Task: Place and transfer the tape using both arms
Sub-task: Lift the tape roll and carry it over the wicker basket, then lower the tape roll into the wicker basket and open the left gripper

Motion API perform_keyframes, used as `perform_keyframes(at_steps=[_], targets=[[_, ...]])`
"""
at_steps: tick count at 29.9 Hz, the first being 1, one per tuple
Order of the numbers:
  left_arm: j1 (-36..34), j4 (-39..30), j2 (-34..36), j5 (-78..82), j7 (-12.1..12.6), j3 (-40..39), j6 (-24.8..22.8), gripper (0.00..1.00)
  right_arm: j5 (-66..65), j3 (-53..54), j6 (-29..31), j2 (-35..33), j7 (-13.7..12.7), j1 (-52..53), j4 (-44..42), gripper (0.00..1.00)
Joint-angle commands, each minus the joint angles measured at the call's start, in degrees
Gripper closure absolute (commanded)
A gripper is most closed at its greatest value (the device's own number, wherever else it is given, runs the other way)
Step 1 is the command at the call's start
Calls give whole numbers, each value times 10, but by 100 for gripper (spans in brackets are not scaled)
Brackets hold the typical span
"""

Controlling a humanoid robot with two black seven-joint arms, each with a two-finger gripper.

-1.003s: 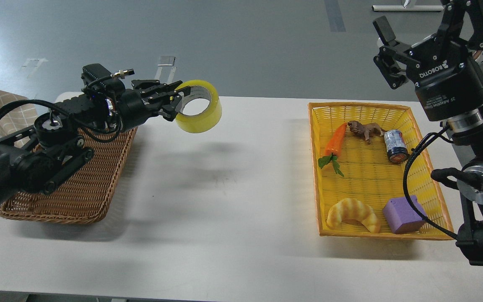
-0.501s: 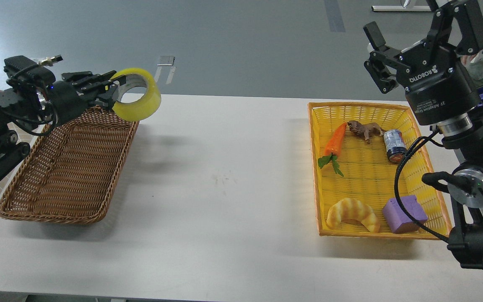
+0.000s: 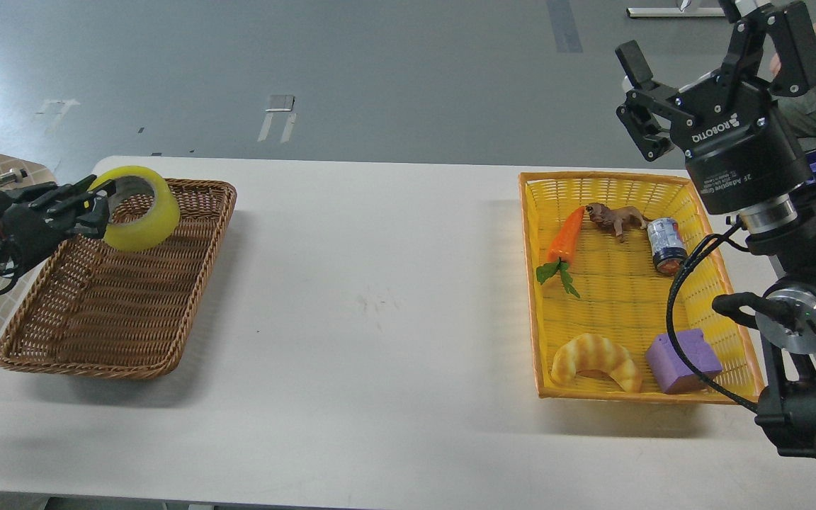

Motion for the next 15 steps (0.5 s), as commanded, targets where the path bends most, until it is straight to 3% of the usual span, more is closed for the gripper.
perform_keyframes(at_steps=[1,15], targets=[[23,8,0,-10,0,1,9,90,-1,0,0,0,-1,0,0,0],[45,8,-7,-11,0,1,16,88,-10,0,0,1,0,-12,1,0]])
